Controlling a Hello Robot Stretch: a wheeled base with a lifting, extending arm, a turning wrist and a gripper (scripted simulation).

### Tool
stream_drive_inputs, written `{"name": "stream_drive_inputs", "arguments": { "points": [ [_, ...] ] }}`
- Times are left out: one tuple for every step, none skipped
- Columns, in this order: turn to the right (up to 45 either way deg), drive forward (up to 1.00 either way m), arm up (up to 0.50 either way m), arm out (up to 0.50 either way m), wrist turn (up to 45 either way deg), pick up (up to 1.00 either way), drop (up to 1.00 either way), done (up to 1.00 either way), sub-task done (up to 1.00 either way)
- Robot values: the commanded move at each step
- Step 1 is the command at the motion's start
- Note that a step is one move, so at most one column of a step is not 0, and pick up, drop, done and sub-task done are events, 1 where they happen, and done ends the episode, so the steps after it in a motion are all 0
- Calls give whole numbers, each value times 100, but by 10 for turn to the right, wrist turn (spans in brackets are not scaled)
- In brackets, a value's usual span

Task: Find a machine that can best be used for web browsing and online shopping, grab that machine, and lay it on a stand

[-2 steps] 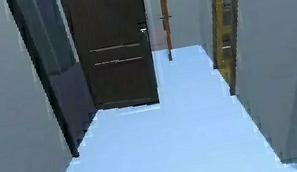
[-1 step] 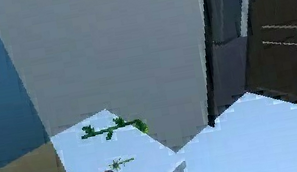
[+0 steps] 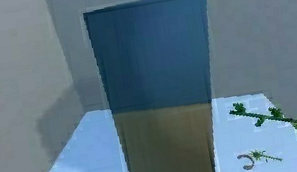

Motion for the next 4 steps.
{"name": "stream_drive_inputs", "arguments": {
  "points": [
    [-450,0,0,0,0,0,0,0,0],
    [-240,0,0,0,0,0,0,0,0],
    [0,0,0,48,0,0,0,0,0],
    [0,0,0,0,450,0,0,0,0]
  ]
}}
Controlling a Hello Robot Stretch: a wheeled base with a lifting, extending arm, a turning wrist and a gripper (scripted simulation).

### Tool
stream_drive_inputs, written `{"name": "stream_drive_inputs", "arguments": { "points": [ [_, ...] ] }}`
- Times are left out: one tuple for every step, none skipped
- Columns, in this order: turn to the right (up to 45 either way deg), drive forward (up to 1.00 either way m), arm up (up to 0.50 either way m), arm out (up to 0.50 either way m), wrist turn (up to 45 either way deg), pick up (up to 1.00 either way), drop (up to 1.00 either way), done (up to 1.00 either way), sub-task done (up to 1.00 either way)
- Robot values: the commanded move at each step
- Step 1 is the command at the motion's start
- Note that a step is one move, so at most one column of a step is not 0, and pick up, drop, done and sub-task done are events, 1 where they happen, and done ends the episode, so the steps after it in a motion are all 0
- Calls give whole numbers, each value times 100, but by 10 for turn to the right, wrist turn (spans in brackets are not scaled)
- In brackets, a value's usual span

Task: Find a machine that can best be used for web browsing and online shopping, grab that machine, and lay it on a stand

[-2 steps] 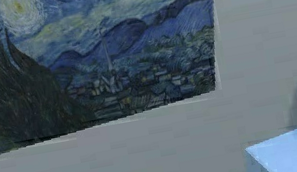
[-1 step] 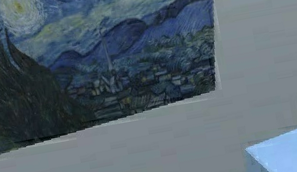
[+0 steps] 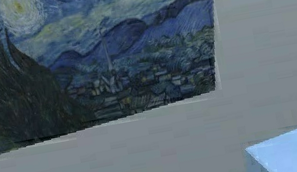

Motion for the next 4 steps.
{"name": "stream_drive_inputs", "arguments": {
  "points": [
    [0,0,0,0,390,0,0,0,0],
    [0,0,-26,0,0,0,0,0,0],
    [0,0,0,0,0,0,100,0,0],
    [0,0,10,0,0,0,0,0,0]
  ]
}}
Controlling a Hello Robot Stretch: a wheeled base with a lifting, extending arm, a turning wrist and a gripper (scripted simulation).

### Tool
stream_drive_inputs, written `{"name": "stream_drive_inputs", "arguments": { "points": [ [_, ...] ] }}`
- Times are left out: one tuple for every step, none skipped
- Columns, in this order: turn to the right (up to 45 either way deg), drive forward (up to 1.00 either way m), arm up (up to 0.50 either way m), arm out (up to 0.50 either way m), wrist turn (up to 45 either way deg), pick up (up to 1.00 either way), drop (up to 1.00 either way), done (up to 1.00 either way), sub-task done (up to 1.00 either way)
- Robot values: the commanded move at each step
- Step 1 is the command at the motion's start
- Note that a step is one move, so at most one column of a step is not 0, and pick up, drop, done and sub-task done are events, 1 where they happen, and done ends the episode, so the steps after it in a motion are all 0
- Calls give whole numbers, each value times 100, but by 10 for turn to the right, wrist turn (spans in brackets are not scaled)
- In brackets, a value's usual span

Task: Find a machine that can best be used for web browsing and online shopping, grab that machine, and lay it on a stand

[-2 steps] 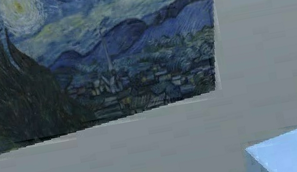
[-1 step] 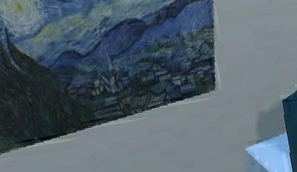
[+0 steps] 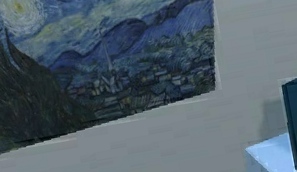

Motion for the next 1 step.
{"name": "stream_drive_inputs", "arguments": {
  "points": [
    [0,0,0,-8,0,0,0,0,0]
  ]
}}
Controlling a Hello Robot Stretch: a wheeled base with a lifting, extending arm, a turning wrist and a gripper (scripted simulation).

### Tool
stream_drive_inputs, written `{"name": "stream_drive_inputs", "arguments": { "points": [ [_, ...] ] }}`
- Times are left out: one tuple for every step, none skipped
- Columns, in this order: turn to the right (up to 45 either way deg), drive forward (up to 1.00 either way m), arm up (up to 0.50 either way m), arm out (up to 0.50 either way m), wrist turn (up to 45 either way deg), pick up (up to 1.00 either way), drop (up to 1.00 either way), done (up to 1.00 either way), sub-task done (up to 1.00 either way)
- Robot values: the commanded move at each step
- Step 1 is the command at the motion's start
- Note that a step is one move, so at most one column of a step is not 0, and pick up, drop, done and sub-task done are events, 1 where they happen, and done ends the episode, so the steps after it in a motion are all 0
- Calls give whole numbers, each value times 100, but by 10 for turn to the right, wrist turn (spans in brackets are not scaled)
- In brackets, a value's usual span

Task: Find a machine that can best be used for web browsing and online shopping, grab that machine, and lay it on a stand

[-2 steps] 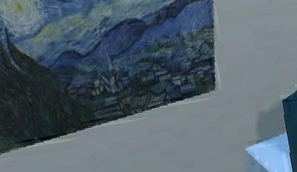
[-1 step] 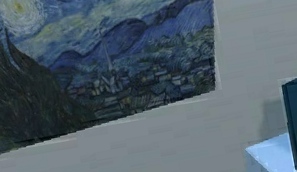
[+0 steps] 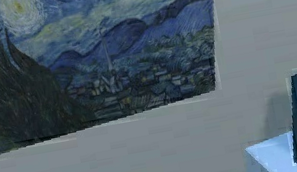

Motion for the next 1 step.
{"name": "stream_drive_inputs", "arguments": {
  "points": [
    [0,0,0,0,0,0,0,100,0]
  ]
}}
